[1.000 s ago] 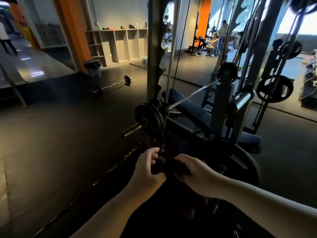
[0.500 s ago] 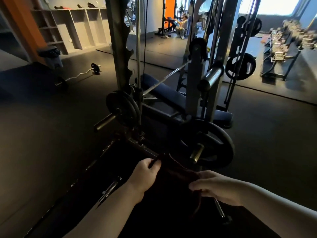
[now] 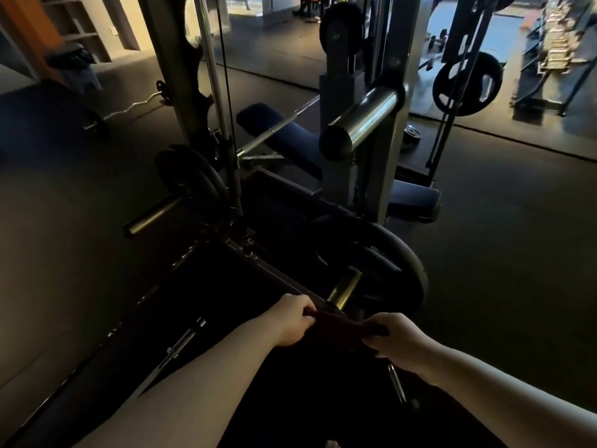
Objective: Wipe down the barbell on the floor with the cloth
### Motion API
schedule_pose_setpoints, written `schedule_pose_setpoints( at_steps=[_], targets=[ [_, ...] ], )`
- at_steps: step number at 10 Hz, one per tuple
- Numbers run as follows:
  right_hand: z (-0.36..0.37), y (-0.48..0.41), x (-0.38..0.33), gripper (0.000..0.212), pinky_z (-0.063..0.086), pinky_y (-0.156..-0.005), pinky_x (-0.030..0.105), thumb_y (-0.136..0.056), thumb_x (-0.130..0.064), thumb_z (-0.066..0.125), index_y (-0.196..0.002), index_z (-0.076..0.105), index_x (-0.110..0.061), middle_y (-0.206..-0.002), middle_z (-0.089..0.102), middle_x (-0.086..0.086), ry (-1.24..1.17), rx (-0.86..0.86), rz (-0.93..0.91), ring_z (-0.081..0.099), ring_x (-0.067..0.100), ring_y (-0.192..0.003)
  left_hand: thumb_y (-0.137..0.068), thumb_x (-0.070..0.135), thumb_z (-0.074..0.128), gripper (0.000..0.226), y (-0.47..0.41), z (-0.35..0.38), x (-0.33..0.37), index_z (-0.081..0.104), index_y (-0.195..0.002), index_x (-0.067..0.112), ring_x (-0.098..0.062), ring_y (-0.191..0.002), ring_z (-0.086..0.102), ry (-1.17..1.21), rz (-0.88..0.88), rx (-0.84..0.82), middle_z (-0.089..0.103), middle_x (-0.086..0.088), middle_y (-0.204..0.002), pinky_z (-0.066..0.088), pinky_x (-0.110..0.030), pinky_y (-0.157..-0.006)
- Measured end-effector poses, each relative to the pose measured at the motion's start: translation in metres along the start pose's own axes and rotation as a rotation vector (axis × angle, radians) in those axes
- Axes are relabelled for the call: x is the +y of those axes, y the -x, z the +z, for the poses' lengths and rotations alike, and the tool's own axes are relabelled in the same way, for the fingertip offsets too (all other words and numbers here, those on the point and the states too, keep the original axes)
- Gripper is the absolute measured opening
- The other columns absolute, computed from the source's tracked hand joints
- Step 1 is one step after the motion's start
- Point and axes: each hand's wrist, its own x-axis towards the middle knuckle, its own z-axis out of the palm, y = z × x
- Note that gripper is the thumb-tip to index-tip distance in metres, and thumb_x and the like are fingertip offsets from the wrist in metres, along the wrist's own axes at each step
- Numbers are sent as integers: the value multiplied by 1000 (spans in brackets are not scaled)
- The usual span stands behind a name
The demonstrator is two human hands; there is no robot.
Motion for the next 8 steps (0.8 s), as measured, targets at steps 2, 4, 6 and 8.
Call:
schedule_pose_setpoints(
  at_steps=[2,4,6,8],
  targets=[
    [-31,-96,29,19,63,-81,41,-98,-10,60,-116,64,-15,-113,70,14,-349,-15,127,73,24,-96,-97,40,56,41,-90,13,4,52,-134,22,-15,-105,60,221,-176,12,56,3,-117,51,-37,-97],
    [-28,-170,53,41,62,-80,41,-91,-24,74,-125,50,-25,-113,69,13,-440,29,183,73,25,-95,-97,38,57,47,-160,37,4,41,-139,24,-16,-104,58,471,-278,297,53,1,-121,51,-28,-81],
    [-13,-206,54,51,56,-86,35,-89,-29,72,-131,45,-19,-111,61,5,-11,-5,199,62,20,-101,-97,33,55,46,-182,69,-8,47,-141,23,-18,-123,54,400,-263,89,55,-1,-136,44,-34,-106],
    [-8,-192,22,58,34,-94,31,-98,-31,59,-146,36,-7,-148,38,20,108,124,191,43,30,-126,-97,41,54,62,-140,46,3,27,-152,32,-14,-141,36,342,-359,230,28,7,-157,33,-32,-113]
  ],
)
